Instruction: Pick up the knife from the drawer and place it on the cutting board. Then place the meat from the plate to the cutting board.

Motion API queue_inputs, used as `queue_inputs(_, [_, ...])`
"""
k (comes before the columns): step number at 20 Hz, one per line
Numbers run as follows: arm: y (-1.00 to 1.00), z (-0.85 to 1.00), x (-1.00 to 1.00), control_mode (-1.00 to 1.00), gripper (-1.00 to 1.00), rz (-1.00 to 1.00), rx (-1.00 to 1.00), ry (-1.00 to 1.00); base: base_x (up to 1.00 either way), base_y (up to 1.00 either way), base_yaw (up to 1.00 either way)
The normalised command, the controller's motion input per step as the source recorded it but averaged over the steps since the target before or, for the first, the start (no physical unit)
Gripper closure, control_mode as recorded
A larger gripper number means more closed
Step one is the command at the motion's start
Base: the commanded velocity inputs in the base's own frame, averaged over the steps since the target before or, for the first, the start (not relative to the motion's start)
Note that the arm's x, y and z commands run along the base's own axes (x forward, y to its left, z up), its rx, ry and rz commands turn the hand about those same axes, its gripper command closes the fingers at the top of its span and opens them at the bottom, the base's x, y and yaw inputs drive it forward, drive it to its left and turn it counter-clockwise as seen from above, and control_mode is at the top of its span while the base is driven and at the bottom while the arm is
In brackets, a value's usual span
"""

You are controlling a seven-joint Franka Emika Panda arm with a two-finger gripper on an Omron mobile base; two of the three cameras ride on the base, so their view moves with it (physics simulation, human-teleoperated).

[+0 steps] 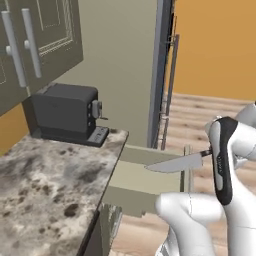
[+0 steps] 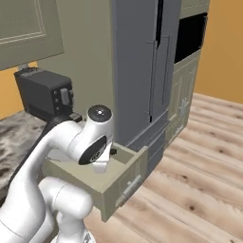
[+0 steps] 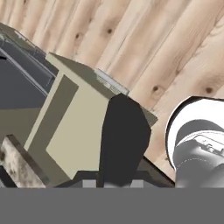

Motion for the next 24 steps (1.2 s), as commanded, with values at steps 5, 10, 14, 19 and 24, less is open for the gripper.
queue_inputs(5, [0.0, 0.0, 0.0, 1.0, 1.0, 0.0, 0.0, 0.0, -0.78, -0.09, 0.01])
queue_inputs(10, [0.0, 0.0, 0.0, 1.0, 1.0, 0.0, 0.0, 0.0, -0.9, 0.78, 0.36])
queue_inputs(14, [0.0, 0.0, 0.0, 1.0, 1.0, 0.0, 0.0, 0.0, -0.04, 0.26, 0.95])
queue_inputs(19, [0.0, 0.0, 0.0, 1.0, 1.0, 0.0, 0.0, 0.0, 0.0, 0.0, 1.0])
queue_inputs(24, [0.0, 0.0, 0.0, 1.0, 1.0, 0.0, 0.0, 0.0, 0.0, 0.0, 1.0])
